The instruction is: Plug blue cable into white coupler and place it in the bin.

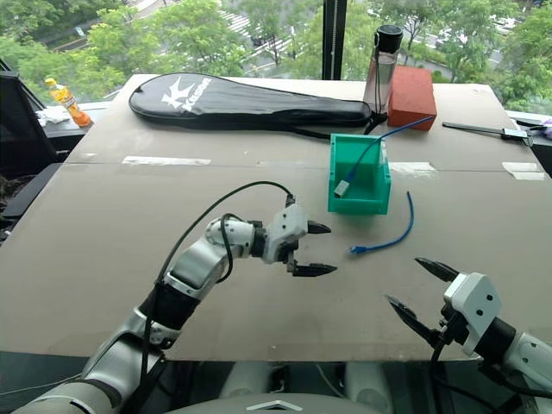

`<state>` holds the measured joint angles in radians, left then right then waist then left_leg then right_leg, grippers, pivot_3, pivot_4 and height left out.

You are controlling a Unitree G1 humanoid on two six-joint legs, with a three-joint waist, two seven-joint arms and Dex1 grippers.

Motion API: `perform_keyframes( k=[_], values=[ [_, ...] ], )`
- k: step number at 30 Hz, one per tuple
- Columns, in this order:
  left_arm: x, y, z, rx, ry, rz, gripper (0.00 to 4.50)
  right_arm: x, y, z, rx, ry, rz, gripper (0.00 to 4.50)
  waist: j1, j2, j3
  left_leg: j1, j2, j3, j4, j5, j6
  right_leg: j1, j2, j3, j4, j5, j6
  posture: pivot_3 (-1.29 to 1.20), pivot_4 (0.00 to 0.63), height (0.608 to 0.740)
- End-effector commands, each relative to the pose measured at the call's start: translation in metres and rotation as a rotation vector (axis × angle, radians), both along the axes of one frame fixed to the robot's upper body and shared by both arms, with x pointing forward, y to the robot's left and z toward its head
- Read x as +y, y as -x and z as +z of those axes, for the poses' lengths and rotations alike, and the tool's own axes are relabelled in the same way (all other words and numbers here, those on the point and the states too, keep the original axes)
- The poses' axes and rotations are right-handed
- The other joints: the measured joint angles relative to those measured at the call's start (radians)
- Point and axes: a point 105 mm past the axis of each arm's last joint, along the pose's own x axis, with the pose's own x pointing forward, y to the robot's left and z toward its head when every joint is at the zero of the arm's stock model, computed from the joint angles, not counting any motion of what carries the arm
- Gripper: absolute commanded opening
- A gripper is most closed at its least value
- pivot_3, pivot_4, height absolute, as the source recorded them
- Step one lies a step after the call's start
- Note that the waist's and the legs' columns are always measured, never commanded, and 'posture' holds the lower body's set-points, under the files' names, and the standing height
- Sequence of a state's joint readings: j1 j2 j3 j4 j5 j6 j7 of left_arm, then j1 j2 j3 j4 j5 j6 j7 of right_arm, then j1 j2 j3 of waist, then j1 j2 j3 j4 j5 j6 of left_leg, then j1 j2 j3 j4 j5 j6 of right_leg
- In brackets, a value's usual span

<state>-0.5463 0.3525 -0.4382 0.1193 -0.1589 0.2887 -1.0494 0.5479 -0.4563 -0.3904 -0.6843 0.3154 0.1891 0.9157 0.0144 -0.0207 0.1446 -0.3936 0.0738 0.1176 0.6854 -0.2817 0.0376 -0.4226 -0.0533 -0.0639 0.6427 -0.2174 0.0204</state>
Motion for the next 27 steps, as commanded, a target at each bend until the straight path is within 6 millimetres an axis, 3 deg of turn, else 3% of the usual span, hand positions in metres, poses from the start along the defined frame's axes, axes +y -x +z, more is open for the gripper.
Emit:
perform_keyframes(
  k=[1, 8, 11, 15, 18, 19, 27],
  values=[
    [-0.018, -0.009, -0.001, -0.039, -0.041, 0.004, 4.5, -0.004, 0.001, 0.009, -0.05, 0.007, -0.019, 4.16, 0.002, 0.0, 0.0, -0.001, 0.0, -0.001, 0.0, 0.0, 0.0, 0.0, 0.0, 0.0, 0.0, 0.0, 0.0, 0.0, 0.15, 0.74],
    [-0.035, -0.01, -0.013, -0.067, -0.072, -0.019, 4.5, -0.007, 0.006, 0.009, -0.036, 0.013, -0.043, 4.16, 0.001, 0.0, 0.0, -0.002, -0.001, -0.001, 0.0, 0.0, 0.001, 0.0, 0.0, 0.0, -0.001, 0.0, 0.0, 0.0, 0.15, 0.74],
    [-0.036, -0.009, -0.016, -0.06, -0.074, -0.019, 3.69, -0.01, 0.01, 0.01, -0.033, 0.017, -0.045, 4.23, 0.002, 0.0, 0.0, -0.002, -0.001, -0.002, 0.001, 0.0, 0.001, 0.0, -0.001, 0.0, -0.001, 0.0, 0.0, 0.0, 0.15, 0.74],
    [-0.038, -0.008, -0.017, -0.065, -0.067, -0.019, 1.86, -0.016, 0.009, 0.013, -0.035, 0.007, -0.03, 4.23, 0.001, 0.0, 0.0, -0.002, -0.001, -0.002, 0.001, 0.0, 0.001, 0.0, -0.001, 0.0, -0.001, 0.0, 0.0, 0.0, 0.15, 0.74],
    [-0.038, -0.008, -0.018, -0.061, -0.064, -0.022, 0.23, -0.021, 0.006, 0.019, -0.038, 0.025, -0.003, 4.23, 0.001, 0.0, 0.0, -0.002, -0.001, -0.002, 0.001, 0.0, 0.001, 0.0, -0.001, 0.0, -0.001, 0.0, 0.0, 0.0, 0.15, 0.74],
    [-0.038, -0.008, -0.018, -0.062, -0.062, -0.023, 0.05, -0.024, 0.006, 0.021, -0.036, 0.036, 0.012, 4.23, 0.001, 0.0, 0.0, -0.002, -0.001, -0.002, 0.001, 0.0, 0.001, 0.0, -0.001, 0.0, -0.001, 0.0, 0.0, 0.0, 0.15, 0.74],
    [-0.033, -0.006, -0.014, -0.085, -0.035, -0.04, 0.05, -0.033, 0.005, 0.024, 0.0, 0.079, 0.092, 4.23, 0.002, 0.0, 0.0, -0.002, -0.001, -0.003, 0.001, 0.0, 0.001, 0.0, -0.001, -0.001, -0.001, 0.0, 0.0, 0.0, 0.15, 0.74]
  ],
)
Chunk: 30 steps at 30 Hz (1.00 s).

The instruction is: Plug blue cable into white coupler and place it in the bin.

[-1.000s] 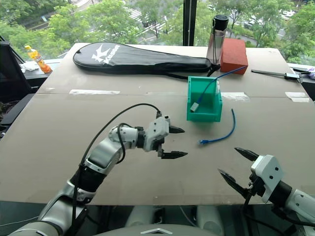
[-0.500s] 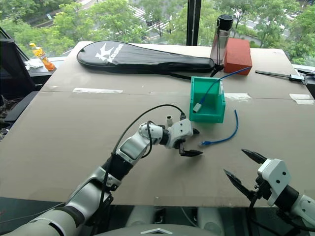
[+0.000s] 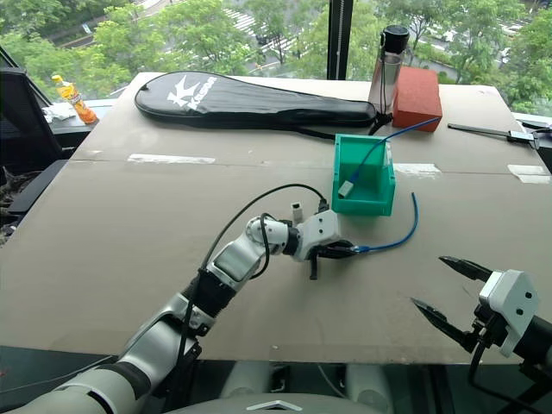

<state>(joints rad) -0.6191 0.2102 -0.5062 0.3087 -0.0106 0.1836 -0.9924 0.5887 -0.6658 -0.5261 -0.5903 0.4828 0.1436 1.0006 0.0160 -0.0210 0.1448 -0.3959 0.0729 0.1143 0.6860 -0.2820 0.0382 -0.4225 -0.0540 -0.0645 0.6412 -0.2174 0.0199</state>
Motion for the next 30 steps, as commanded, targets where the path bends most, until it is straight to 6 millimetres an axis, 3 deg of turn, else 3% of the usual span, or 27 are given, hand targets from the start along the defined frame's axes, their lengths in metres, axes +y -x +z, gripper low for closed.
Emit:
perform_keyframes(
  k=[1, 6, 10, 15, 23, 27, 30],
  values=[
    [0.005, 0.004, 0.008, -0.028, 0.049, -0.028, 0.05, 0.0, -0.002, 0.009, -0.036, -0.009, 0.023, 4.23, 0.0, 0.0, 0.0, 0.0, 0.0, 0.0, 0.0, 0.0, 0.0, 0.0, 0.0, 0.0, 0.0, 0.0, 0.0, 0.0, 0.15, 0.74],
    [0.017, 0.012, 0.04, -0.112, 0.198, -0.1, 0.05, 0.02, -0.004, 0.001, 0.092, -0.22, -0.047, 4.23, -0.001, 0.0, 0.0, 0.0, 0.001, -0.001, 0.0, 0.0, 0.0, 0.0, 0.0, -0.001, 0.0, 0.002, -0.003, 0.0, 0.15, 0.74],
    [0.029, 0.021, 0.07, -0.194, 0.288, -0.192, 0.05, 0.055, -0.003, 0.0, 0.255, -0.548, -0.086, 4.23, 0.0, 0.001, 0.0, -0.002, 0.001, -0.003, 0.0, 0.0, 0.0, 0.0, -0.001, -0.002, 0.0, 0.002, -0.004, 0.0, 0.15, 0.74],
    [0.028, 0.022, 0.095, -0.306, 0.361, -0.217, 0.05, 0.08, -0.013, 0.008, 0.255, -0.65, -0.103, 4.23, -0.001, 0.0, 0.0, -0.002, 0.0, -0.002, 0.001, 0.0, 0.0, 0.0, -0.002, -0.001, 0.0, 0.002, -0.003, 0.0, 0.15, 0.74],
    [0.024, 0.015, 0.117, -0.528, 0.399, -0.197, 0.05, 0.109, -0.052, 0.053, 0.212, -1.014, -0.134, 4.23, -0.002, 0.0, 0.0, -0.001, 0.0, -0.003, 0.001, 0.0, 0.0, 0.0, 0.001, 0.0, 0.001, 0.002, -0.003, 0.0, 0.15, 0.74],
    [0.025, 0.013, 0.118, -0.56, 0.406, -0.185, 0.0, 0.109, -0.061, 0.065, 0.211, -1.118, -0.156, 2.95, 0.0, 0.0, 0.0, -0.002, 0.0, -0.003, 0.001, 0.0, 0.0, 0.0, 0.002, 0.0, 0.0, 0.005, 0.0, 0.0, 0.15, 0.74],
    [0.027, 0.01, 0.119, -0.573, 0.409, -0.168, 0.0, 0.11, -0.063, 0.069, 0.216, -1.155, -0.159, 2.95, -0.001, 0.0, 0.0, -0.003, -0.001, -0.002, 0.001, 0.0, 0.0, 0.0, 0.001, 0.0, -0.001, 0.005, 0.001, 0.0, 0.15, 0.74]
  ],
)
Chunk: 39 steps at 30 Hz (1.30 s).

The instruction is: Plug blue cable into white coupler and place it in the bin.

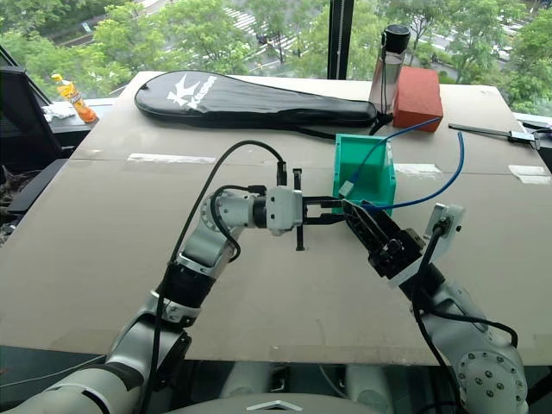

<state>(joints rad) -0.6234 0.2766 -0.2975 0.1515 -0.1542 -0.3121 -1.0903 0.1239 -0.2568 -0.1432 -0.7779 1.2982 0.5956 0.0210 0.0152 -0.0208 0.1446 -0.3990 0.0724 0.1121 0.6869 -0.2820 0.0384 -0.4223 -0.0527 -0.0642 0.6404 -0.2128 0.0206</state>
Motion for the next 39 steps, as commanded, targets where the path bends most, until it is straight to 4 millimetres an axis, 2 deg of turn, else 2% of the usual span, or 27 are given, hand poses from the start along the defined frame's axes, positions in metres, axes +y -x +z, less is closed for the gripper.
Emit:
perform_keyframes(
  k=[1, 16, 19, 23, 31, 34, 35, 36, 37, 38, 39],
  values=[
    [0.002, -0.002, 0.011, -0.05, 0.04, 0.017, 0.0, 0.0, 0.001, 0.011, -0.022, -0.058, -0.005, 2.95, -0.001, 0.0, 0.0, 0.0, 0.0, 0.0, 0.0, 0.0, 0.0, 0.0, 0.0, 0.0, 0.0, 0.0, 0.0, 0.0, 0.15, 0.74],
    [0.002, 0.0, 0.011, -0.043, 0.061, 0.032, 0.0, 0.005, -0.004, 0.01, 0.001, -0.128, -0.019, 2.95, -0.002, 0.0, 0.0, 0.001, 0.0, 0.0, 0.0, 0.0, 0.0, 0.0, 0.0, 0.0, 0.001, 0.0, 0.0, 0.0, 0.15, 0.74],
    [0.002, 0.0, 0.01, -0.042, 0.06, 0.03, 0.0, 0.003, -0.005, 0.009, 0.002, -0.133, -0.024, 2.04, -0.002, 0.0, 0.0, 0.001, 0.0, 0.0, 0.0, 0.0, 0.0, 0.0, 0.0, 0.0, 0.001, 0.0, 0.0, 0.0, 0.15, 0.74],
    [0.002, 0.001, 0.011, -0.041, 0.064, 0.027, 0.0, 0.004, -0.005, 0.007, 0.006, -0.134, -0.019, 0.07, -0.002, 0.0, 0.0, 0.001, 0.0, 0.0, 0.0, 0.0, 0.0, 0.0, 0.0, 0.0, 0.001, 0.0, 0.0, 0.0, 0.15, 0.74],
    [0.003, 0.003, 0.008, -0.014, 0.056, 0.013, 0.0, 0.007, -0.006, 0.01, -0.002, -0.13, -0.014, 0.03, -0.002, 0.0, 0.0, 0.001, 0.0, 0.0, 0.0, 0.0, 0.0, 0.0, 0.0, 0.0, 0.001, 0.0, 0.0, 0.0, 0.15, 0.74],
    [0.01, 0.001, 0.008, 0.102, 0.079, 0.029, 0.0, 0.007, -0.007, 0.011, -0.005, -0.124, -0.015, 0.03, -0.003, 0.0, 0.0, 0.001, 0.001, 0.0, 0.0, 0.0, 0.0, 0.0, 0.0, 0.0, 0.001, 0.0, 0.0, 0.0, 0.15, 0.74],
    [0.013, -0.001, 0.009, 0.135, 0.086, 0.042, 0.99, 0.007, -0.007, 0.011, -0.006, -0.121, -0.016, 0.0, -0.004, 0.0, 0.0, 0.001, 0.001, 0.0, 0.0, 0.0, 0.0, 0.0, 0.0, 0.0, 0.001, 0.0, 0.0, 0.0, 0.15, 0.74],
    [0.018, -0.002, 0.009, 0.162, 0.094, 0.063, 1.51, 0.007, -0.007, 0.012, -0.007, -0.118, -0.018, 0.0, -0.004, 0.0, 0.0, 0.001, 0.001, 0.0, 0.0, 0.0, 0.0, 0.0, 0.0, 0.0, 0.001, 0.0, 0.0, 0.0, 0.15, 0.74],
    [0.023, -0.005, 0.01, 0.189, 0.101, 0.086, 1.77, 0.006, -0.007, 0.012, -0.008, -0.117, -0.018, 0.0, -0.004, 0.0, 0.0, 0.001, 0.001, 0.0, 0.0, 0.0, 0.0, 0.0, 0.0, 0.0, 0.001, 0.0, 0.0, 0.0, 0.15, 0.74],
    [0.03, -0.008, 0.009, 0.228, 0.108, 0.12, 2.37, 0.006, -0.007, 0.012, -0.009, -0.112, -0.02, 0.0, -0.005, 0.0, 0.0, 0.001, 0.001, 0.0, 0.0, 0.0, 0.0, 0.0, 0.0, 0.0, 0.001, 0.0, 0.0, 0.0, 0.15, 0.74],
    [0.037, -0.01, 0.008, 0.261, 0.116, 0.15, 2.54, 0.005, -0.007, 0.012, -0.009, -0.108, -0.02, 0.0, -0.005, 0.0, 0.0, 0.001, 0.001, 0.0, 0.0, 0.0, 0.0, 0.0, 0.0, 0.0, 0.001, 0.0, 0.0, 0.0, 0.15, 0.74]
  ],
)
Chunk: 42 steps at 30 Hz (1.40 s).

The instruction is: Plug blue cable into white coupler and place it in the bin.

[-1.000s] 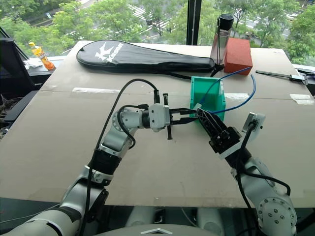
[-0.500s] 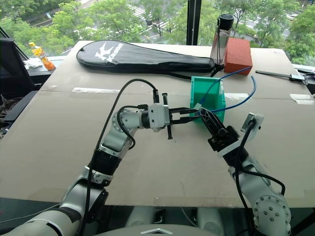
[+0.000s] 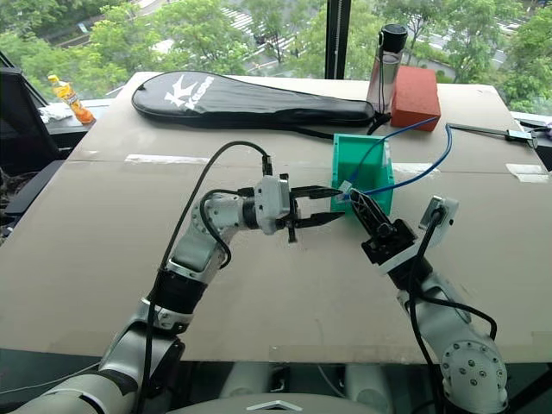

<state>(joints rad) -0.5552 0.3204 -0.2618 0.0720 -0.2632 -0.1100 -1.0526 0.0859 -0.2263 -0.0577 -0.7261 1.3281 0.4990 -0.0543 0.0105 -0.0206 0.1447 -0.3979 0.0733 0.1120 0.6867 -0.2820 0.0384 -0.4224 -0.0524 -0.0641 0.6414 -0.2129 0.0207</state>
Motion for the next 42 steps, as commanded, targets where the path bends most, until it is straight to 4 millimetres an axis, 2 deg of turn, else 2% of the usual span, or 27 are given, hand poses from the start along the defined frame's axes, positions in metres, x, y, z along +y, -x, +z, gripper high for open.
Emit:
perform_keyframes(
  k=[1, 4, 7, 13, 18, 27, 30, 32, 33, 34, 35, 37, 42],
  values=[
    [0.026, -0.008, 0.013, 0.102, 0.07, 0.114, 3.17, -0.003, 0.004, 0.011, -0.049, 0.004, -0.004, 0.0, -0.001, 0.0, 0.0, 0.0, 0.0, 0.0, 0.0, 0.0, 0.0, 0.0, 0.0, 0.0, 0.0, 0.0, 0.0, 0.0, 0.15, 0.74],
    [0.049, -0.016, 0.006, 0.236, 0.097, 0.225, 4.47, -0.007, 0.003, 0.009, -0.048, 0.016, -0.016, 0.0, -0.002, 0.0, 0.0, 0.0, 0.0, 0.0, 0.0, 0.0, 0.0, 0.0, 0.0, 0.0, 0.0, 0.0, 0.0, 0.0, 0.15, 0.74],
    [0.071, -0.025, -0.013, 0.35, 0.067, 0.329, 4.47, -0.012, 0.002, 0.007, -0.049, 0.027, -0.032, 0.0, 0.001, 0.0, 0.0, 0.0, 0.0, 0.0, 0.0, 0.0, 0.0, 0.0, 0.0, 0.0, 0.0, 0.0, 0.0, 0.0, 0.15, 0.74],
    [0.086, -0.037, -0.039, 0.434, -0.012, 0.385, 4.47, -0.01, 0.002, 0.006, -0.052, 0.037, -0.033, 0.0, 0.002, 0.0, 0.0, 0.0, 0.0, 0.0, 0.0, 0.0, 0.0, 0.0, -0.001, 0.0, 0.0, 0.0, 0.0, 0.0, 0.15, 0.74],
    [0.079, -0.05, -0.06, 0.397, -0.13, 0.351, 4.47, -0.006, 0.003, 0.009, -0.055, 0.045, -0.033, 0.0, 0.004, 0.0, 0.0, 0.0, 0.0, 0.0, -0.001, 0.0, 0.0, 0.0, 0.0, -0.001, 0.0, 0.0, 0.0, 0.0, 0.15, 0.74],
    [0.068, -0.064, -0.072, 0.346, -0.171, 0.307, 4.47, -0.01, 0.008, 0.008, -0.044, 0.051, -0.064, 0.0, 0.001, 0.0, 0.0, -0.001, 0.0, 0.001, -0.001, 0.0, 0.0, -0.001, 0.0, 0.0, -0.001, 0.0, 0.0, 0.0, 0.15, 0.74],
    [0.066, -0.069, -0.073, 0.329, -0.171, 0.312, 3.59, -0.013, 0.011, 0.006, -0.039, 0.054, -0.074, 0.0, 0.002, 0.0, 0.0, -0.001, 0.0, 0.001, -0.001, 0.0, 0.0, -0.001, 0.0, 0.0, -0.001, 0.0, 0.0, 0.0, 0.15, 0.74],
    [0.065, -0.07, -0.075, 0.324, -0.173, 0.306, 2.76, -0.015, 0.013, 0.005, -0.036, 0.058, -0.079, 0.0, 0.003, 0.0, 0.0, -0.001, 0.0, 0.001, -0.001, 0.0, 0.0, -0.001, 0.0, 0.0, -0.001, 0.0, 0.0, 0.0, 0.15, 0.74],
    [0.064, -0.07, -0.076, 0.321, -0.174, 0.303, 2.16, -0.015, 0.014, 0.004, -0.036, 0.062, -0.081, 0.0, 0.002, 0.0, 0.0, -0.001, 0.0, 0.002, -0.001, 0.0, 0.0, -0.001, 0.0, 0.0, -0.001, 0.0, 0.0, 0.0, 0.15, 0.74],
    [0.063, -0.071, -0.076, 0.321, -0.171, 0.301, 1.86, -0.016, 0.014, 0.003, -0.035, 0.064, -0.082, 0.0, 0.002, 0.0, 0.0, -0.001, 0.0, 0.002, -0.001, 0.0, 0.0, -0.001, 0.0, 0.0, -0.001, 0.0, 0.0, 0.0, 0.15, 0.74],
    [0.062, -0.072, -0.076, 0.322, -0.165, 0.298, 1.27, -0.017, 0.015, 0.003, -0.034, 0.066, -0.082, 0.0, 0.002, 0.0, 0.0, -0.001, 0.0, 0.002, -0.001, 0.0, 0.0, -0.001, 0.0, 0.0, -0.001, 0.0, 0.0, 0.0, 0.15, 0.74],
    [0.061, -0.072, -0.076, 0.319, -0.162, 0.291, 0.4, -0.018, 0.017, 0.001, -0.032, 0.073, -0.079, 0.0, 0.002, 0.0, 0.0, -0.001, 0.0, 0.001, -0.001, 0.0, 0.0, -0.001, 0.0, 0.0, -0.001, 0.0, 0.0, 0.0, 0.15, 0.74],
    [0.054, -0.061, -0.066, 0.3, -0.142, 0.188, 0.33, -0.022, 0.018, 0.0, -0.06, 0.169, -0.078, 0.0, 0.002, 0.0, 0.0, -0.001, 0.0, 0.001, -0.001, 0.0, 0.0, -0.002, 0.0, 0.0, -0.001, 0.0, 0.0, 0.0, 0.15, 0.74]
  ],
)
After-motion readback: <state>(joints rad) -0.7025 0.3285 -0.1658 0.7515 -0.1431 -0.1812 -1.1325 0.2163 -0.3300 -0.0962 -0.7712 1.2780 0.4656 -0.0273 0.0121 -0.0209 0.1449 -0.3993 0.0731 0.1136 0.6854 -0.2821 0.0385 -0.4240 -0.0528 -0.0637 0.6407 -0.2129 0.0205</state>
